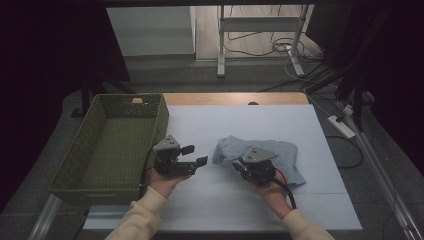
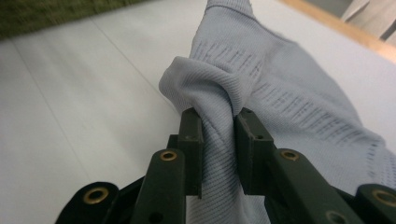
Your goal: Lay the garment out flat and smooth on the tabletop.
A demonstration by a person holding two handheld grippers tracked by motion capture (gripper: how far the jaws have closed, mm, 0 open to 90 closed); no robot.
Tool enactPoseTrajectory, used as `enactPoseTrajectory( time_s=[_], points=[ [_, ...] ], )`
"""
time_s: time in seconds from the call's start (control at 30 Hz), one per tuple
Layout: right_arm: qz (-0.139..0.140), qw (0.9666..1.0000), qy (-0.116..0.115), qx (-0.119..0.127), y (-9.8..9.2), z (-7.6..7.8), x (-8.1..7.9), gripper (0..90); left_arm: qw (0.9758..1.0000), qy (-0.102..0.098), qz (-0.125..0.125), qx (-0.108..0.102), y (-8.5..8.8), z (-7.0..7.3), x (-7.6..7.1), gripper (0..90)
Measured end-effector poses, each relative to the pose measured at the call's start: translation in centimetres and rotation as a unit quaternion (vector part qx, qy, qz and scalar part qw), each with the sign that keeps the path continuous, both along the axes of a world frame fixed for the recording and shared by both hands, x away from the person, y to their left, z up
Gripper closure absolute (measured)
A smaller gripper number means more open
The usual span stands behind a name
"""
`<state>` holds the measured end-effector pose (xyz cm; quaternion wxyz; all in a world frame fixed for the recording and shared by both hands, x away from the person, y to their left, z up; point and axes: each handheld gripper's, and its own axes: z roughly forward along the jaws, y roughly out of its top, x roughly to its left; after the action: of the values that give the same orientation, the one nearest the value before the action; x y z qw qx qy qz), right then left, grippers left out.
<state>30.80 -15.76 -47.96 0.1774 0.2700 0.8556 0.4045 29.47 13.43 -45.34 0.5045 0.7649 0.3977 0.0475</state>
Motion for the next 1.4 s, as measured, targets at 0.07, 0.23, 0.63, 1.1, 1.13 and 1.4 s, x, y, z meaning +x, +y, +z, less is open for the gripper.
enactPoseTrajectory(
  time_s=[0.07, 0.23, 0.63, 1.1, 1.13, 1.4],
  points=[
    [0.001, 0.9999, -0.004, 0.017, 0.1, 0.7, -0.1, 73.5, 1.0000, -0.001, 0.002, -0.001, 0.1, 0.0, 0.0, 28.3],
    [-0.001, 0.9983, -0.005, 0.058, 0.1, 2.0, 0.0, 73.6, 1.0000, -0.001, 0.006, 0.000, 0.3, 0.1, 0.1, 28.3],
    [0.025, 0.9843, -0.008, 0.175, 0.6, 6.6, -1.6, 73.6, 0.9999, -0.004, 0.010, 0.001, 0.5, 0.2, 0.1, 28.1],
    [-0.094, 0.9769, 0.058, 0.183, -4.9, 2.4, 2.6, 72.2, 0.9999, -0.003, 0.010, 0.003, 0.5, 0.1, 0.1, 28.1],
    [-0.099, 0.9759, 0.061, 0.185, -5.2, 2.3, 2.7, 72.2, 0.9999, -0.003, 0.010, 0.003, 0.5, 0.1, 0.1, 28.1],
    [-0.124, 0.9714, 0.063, 0.192, -7.0, 2.0, 3.5, 71.8, 1.0000, -0.003, 0.009, 0.003, 0.5, 0.1, 0.1, 28.1]
  ],
)
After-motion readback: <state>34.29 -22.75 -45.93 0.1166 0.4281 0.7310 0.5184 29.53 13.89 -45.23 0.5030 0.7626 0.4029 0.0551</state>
